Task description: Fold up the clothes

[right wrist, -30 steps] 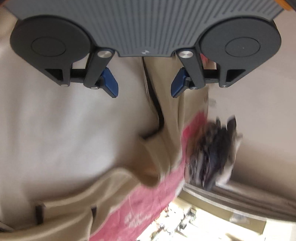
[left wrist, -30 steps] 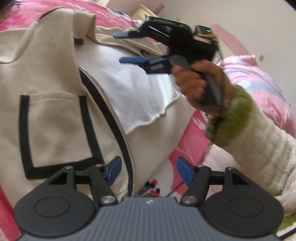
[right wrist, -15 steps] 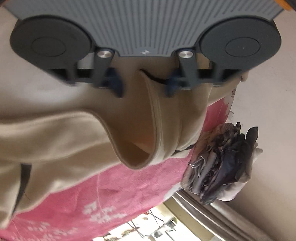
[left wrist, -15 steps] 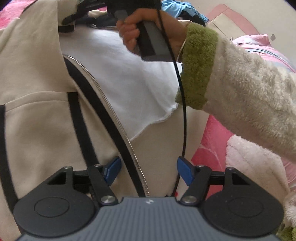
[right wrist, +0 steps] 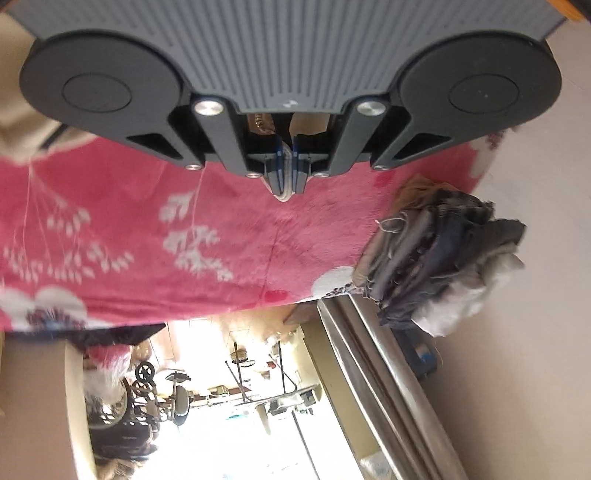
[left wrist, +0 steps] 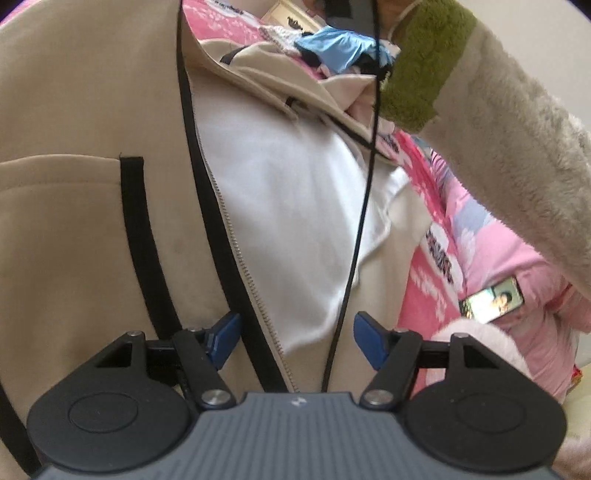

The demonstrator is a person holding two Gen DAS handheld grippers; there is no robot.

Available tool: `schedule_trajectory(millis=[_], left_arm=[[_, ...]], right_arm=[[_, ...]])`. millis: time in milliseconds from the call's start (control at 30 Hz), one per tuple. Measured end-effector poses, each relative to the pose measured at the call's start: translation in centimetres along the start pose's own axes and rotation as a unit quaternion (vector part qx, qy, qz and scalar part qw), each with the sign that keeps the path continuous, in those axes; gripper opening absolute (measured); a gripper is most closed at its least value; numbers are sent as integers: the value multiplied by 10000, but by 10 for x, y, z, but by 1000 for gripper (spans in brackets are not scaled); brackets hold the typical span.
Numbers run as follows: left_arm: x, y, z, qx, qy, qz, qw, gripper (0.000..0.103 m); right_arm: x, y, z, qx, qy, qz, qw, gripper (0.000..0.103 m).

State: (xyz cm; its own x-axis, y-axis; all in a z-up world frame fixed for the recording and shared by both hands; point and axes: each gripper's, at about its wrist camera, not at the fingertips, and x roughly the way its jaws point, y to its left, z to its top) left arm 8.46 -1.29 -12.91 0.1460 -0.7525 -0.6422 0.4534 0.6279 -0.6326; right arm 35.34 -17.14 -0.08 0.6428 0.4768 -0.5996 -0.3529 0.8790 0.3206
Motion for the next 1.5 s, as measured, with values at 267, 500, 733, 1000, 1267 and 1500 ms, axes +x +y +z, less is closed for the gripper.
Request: schedule_trajectory(millis=[267, 500, 733, 1000, 1267, 1500], left_arm=[[17, 11, 23, -249, -239, -45, 9994, 69], [1, 18, 23, -602, -363, 1, 9975, 71], [-50, 21, 14, -971, -928, -133, 9909, 75], [-133, 28, -16, -1300, -1538, 262, 9792, 76], [-198, 38, -86, -1478, -1376, 1586, 9665, 76], [-186, 26, -145, -1086, -676, 1913, 9732, 76]], right_arm=[[63, 11, 23, -473, 168, -428, 9978, 3], [130, -8, -15, -287, 841, -962, 9914, 22], [10, -54, -16, 897, 178, -89, 9958, 45], [-182, -74, -84, 1659, -92, 697, 9836, 68], [-208, -27, -226, 2421, 1479, 1145, 9521, 69], [-175, 21, -298, 1868, 2403, 634, 9504, 62]])
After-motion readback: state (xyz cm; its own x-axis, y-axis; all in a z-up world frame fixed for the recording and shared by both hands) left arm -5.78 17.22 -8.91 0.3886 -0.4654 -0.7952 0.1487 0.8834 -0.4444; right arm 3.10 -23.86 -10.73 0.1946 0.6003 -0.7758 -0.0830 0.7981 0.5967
